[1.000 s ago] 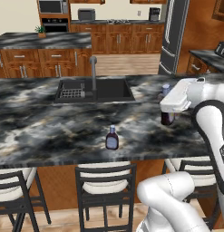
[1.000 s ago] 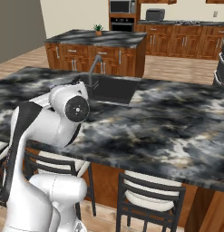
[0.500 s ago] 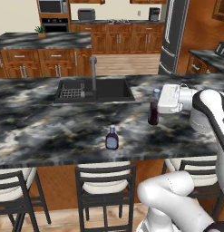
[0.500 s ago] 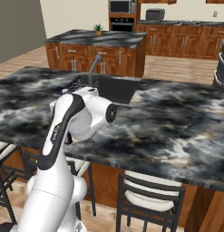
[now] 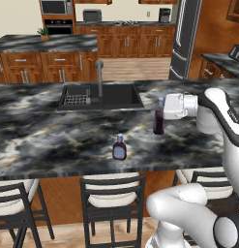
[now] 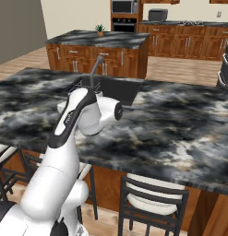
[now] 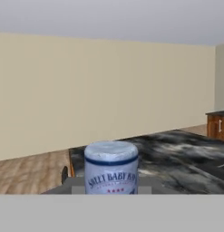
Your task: The dining table condiment station is running low on condiment bottle. Refill the condiment station by opening the cabinet and taking the condiment bottle from the cabinet and placing it on the dining table.
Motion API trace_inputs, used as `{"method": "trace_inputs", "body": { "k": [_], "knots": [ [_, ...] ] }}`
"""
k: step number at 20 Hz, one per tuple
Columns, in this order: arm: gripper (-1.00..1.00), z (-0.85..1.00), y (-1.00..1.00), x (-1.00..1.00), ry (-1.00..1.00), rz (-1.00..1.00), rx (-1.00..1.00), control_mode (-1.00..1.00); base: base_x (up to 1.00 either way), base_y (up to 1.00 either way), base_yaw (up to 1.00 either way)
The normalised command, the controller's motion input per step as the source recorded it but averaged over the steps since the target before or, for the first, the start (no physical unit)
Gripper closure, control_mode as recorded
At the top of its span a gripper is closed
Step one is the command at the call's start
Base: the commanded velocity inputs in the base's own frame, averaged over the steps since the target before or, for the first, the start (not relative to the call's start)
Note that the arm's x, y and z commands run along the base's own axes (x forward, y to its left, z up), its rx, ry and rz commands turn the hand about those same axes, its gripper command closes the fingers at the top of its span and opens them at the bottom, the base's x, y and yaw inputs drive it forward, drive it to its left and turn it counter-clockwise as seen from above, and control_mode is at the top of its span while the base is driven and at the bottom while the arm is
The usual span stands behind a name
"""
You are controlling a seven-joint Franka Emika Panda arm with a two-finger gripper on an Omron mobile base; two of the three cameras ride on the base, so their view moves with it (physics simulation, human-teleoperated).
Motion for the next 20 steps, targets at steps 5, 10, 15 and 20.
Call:
{"method": "trace_inputs", "body": {
  "k": [5, 10, 15, 20],
  "knots": [
    [1.00, -0.16, 0.00, 0.29, -0.02, 0.03, 0.00, -1.00, 0.00, 0.00, 0.00],
    [1.00, -0.38, 0.00, 0.24, -0.03, 0.00, 0.00, -1.00, 0.00, 0.00, 0.00],
    [1.00, -0.63, 0.06, 0.26, 0.00, 0.00, 0.00, -1.00, 0.00, 0.00, 0.00],
    [1.00, -0.48, 0.04, 0.34, 0.00, 0.00, 0.00, -1.00, 0.00, 0.00, 0.00]
  ]
}}
